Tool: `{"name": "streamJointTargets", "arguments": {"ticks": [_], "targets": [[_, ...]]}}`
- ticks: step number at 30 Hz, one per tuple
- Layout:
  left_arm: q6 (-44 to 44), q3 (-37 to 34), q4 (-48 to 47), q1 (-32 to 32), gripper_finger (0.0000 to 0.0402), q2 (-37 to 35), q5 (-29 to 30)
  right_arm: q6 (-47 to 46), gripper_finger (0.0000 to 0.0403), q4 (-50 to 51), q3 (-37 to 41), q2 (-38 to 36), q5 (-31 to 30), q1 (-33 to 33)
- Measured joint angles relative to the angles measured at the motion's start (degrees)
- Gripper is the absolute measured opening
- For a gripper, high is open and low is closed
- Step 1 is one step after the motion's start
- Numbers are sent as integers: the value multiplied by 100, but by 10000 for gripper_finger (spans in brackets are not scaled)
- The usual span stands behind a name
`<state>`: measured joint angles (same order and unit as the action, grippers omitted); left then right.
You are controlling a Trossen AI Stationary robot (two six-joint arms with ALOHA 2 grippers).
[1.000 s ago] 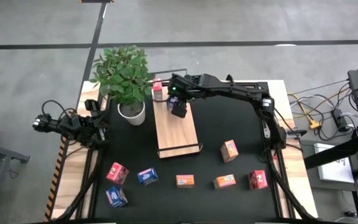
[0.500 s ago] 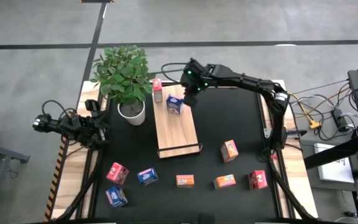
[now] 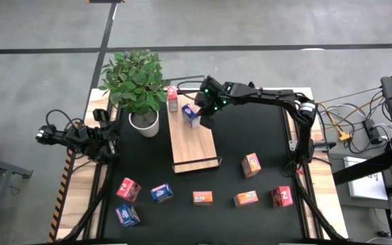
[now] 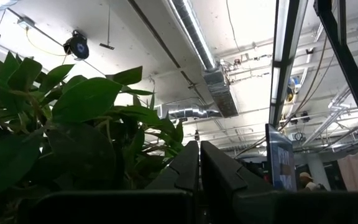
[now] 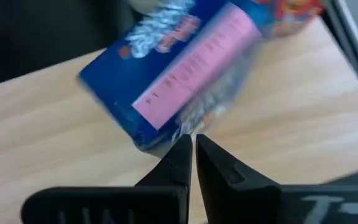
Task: Stack cereal on shelf
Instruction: Put the top blue cereal box on the shelf
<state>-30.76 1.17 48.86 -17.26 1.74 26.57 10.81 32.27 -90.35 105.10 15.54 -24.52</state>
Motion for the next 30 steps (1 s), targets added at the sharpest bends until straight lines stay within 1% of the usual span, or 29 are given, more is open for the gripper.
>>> {"name": "streamJointTargets", "arguments": {"ticks": [8,12,16,22,30], "targets": [[0,0,-2,0,0,0,0,-40,13,13,19,0,-79,92],[0,0,-4,0,0,0,0,96,13,-66,159,-2,-517,77],[0,0,-4,0,0,0,0,120,13,-600,436,-2,-522,70],[0,0,-4,0,0,0,0,78,13,-1189,630,-2,-501,130],[0,0,-4,-2,0,0,0,-77,13,-1227,647,-2,-501,276]]}}
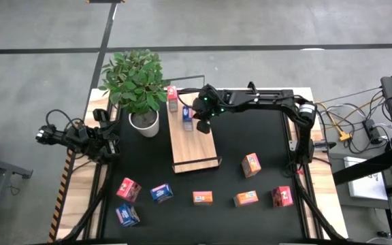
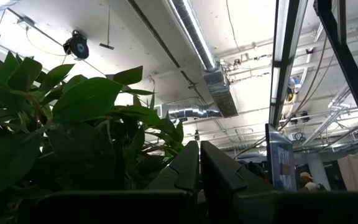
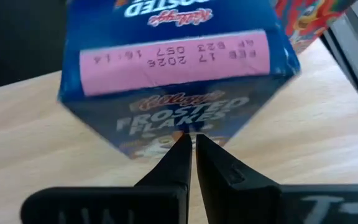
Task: Stack cereal on shelf
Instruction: Put the top blue cereal box on the shelf
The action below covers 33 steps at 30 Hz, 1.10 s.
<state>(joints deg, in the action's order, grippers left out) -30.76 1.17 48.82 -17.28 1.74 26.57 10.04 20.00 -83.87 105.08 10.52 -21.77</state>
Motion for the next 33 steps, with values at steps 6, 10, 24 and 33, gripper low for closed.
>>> {"name": "streamJointTargets", "arguments": {"ticks": [6,10,24,33], "targets": [[0,0,2,2,0,0,0,-8,13,-211,19,169,-61,91],[0,0,-6,2,0,0,0,102,13,-335,22,274,-305,117],[0,0,2,0,0,0,-4,155,13,-793,15,282,-306,128],[18,0,2,1,0,0,-6,201,13,-935,39,284,-279,140]]}}
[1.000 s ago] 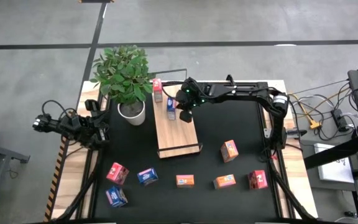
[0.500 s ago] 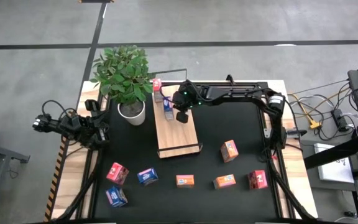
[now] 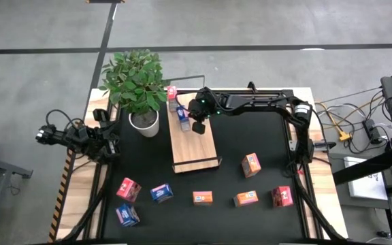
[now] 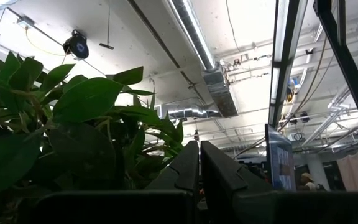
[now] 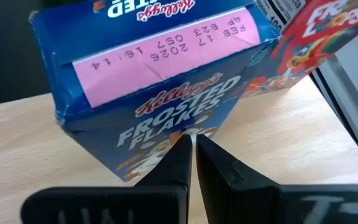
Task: Stack cereal on shelf
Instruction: Put the top blue cereal box on the shelf
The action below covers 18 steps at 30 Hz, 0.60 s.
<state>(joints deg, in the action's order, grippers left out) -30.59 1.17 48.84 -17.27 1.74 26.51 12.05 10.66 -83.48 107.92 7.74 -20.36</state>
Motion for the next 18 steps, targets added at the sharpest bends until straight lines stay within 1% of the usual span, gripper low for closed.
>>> {"name": "streamJointTargets", "arguments": {"ticks": [7,18], "targets": [[19,0,9,0,0,0,-2,-3,13,-121,11,0,21,74],[72,0,22,1,0,0,-3,-569,13,-27,14,2,-24,77]]}}
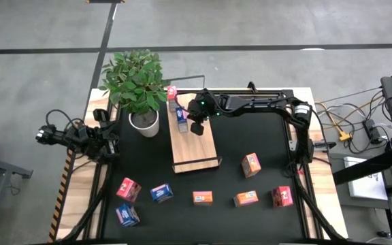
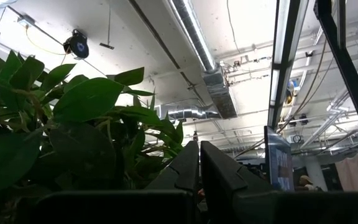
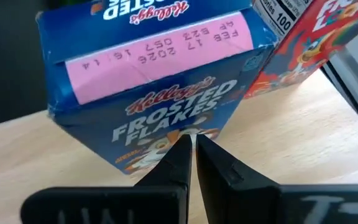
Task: Stack cereal on shelf
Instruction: Put the top blue cereal box on the shelf
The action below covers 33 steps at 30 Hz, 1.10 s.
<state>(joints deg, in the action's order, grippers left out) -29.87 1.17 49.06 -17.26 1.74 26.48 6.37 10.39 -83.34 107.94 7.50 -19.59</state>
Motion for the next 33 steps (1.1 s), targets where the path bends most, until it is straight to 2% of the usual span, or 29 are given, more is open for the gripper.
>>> {"name": "streamJointTargets", "arguments": {"ticks": [5,12,33], "targets": [[18,0,8,0,0,0,0,-251,13,-159,112,0,-4,49],[40,0,17,0,0,0,-2,-332,13,-919,366,1,-4,60],[38,0,26,-2,0,0,-2,-317,13,-1248,469,150,-10,85]]}}
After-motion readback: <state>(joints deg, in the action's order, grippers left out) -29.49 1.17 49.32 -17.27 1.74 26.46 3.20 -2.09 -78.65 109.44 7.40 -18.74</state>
